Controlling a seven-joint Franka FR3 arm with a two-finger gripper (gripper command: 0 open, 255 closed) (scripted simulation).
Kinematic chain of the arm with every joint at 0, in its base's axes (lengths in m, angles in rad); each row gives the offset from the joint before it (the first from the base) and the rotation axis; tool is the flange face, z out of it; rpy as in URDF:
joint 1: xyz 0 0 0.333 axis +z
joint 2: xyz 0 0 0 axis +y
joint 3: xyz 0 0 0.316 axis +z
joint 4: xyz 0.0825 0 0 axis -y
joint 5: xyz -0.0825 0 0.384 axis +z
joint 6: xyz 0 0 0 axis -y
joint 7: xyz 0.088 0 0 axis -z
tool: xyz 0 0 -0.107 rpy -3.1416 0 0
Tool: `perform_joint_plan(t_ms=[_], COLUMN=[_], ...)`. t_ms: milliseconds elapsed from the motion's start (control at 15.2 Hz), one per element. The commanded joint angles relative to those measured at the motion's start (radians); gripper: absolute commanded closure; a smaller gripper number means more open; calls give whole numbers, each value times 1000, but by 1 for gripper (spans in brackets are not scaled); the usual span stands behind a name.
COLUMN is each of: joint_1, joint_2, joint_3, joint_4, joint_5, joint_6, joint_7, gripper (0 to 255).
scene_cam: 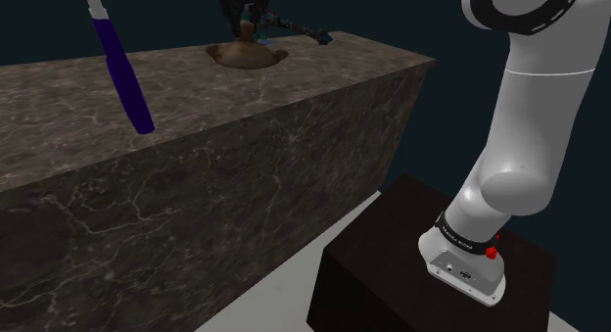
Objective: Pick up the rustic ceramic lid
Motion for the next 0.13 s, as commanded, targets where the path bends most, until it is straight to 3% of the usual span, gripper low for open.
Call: perform_joint_plan(t_ms=[0, 66], joint_1=[4, 4], joint_2=[13, 13], joint_3=[0, 0], joint_4=[40, 39], joint_5=[-3, -3], joint_6=[-26, -26], joint_7=[-1, -1], gripper=[255, 255])
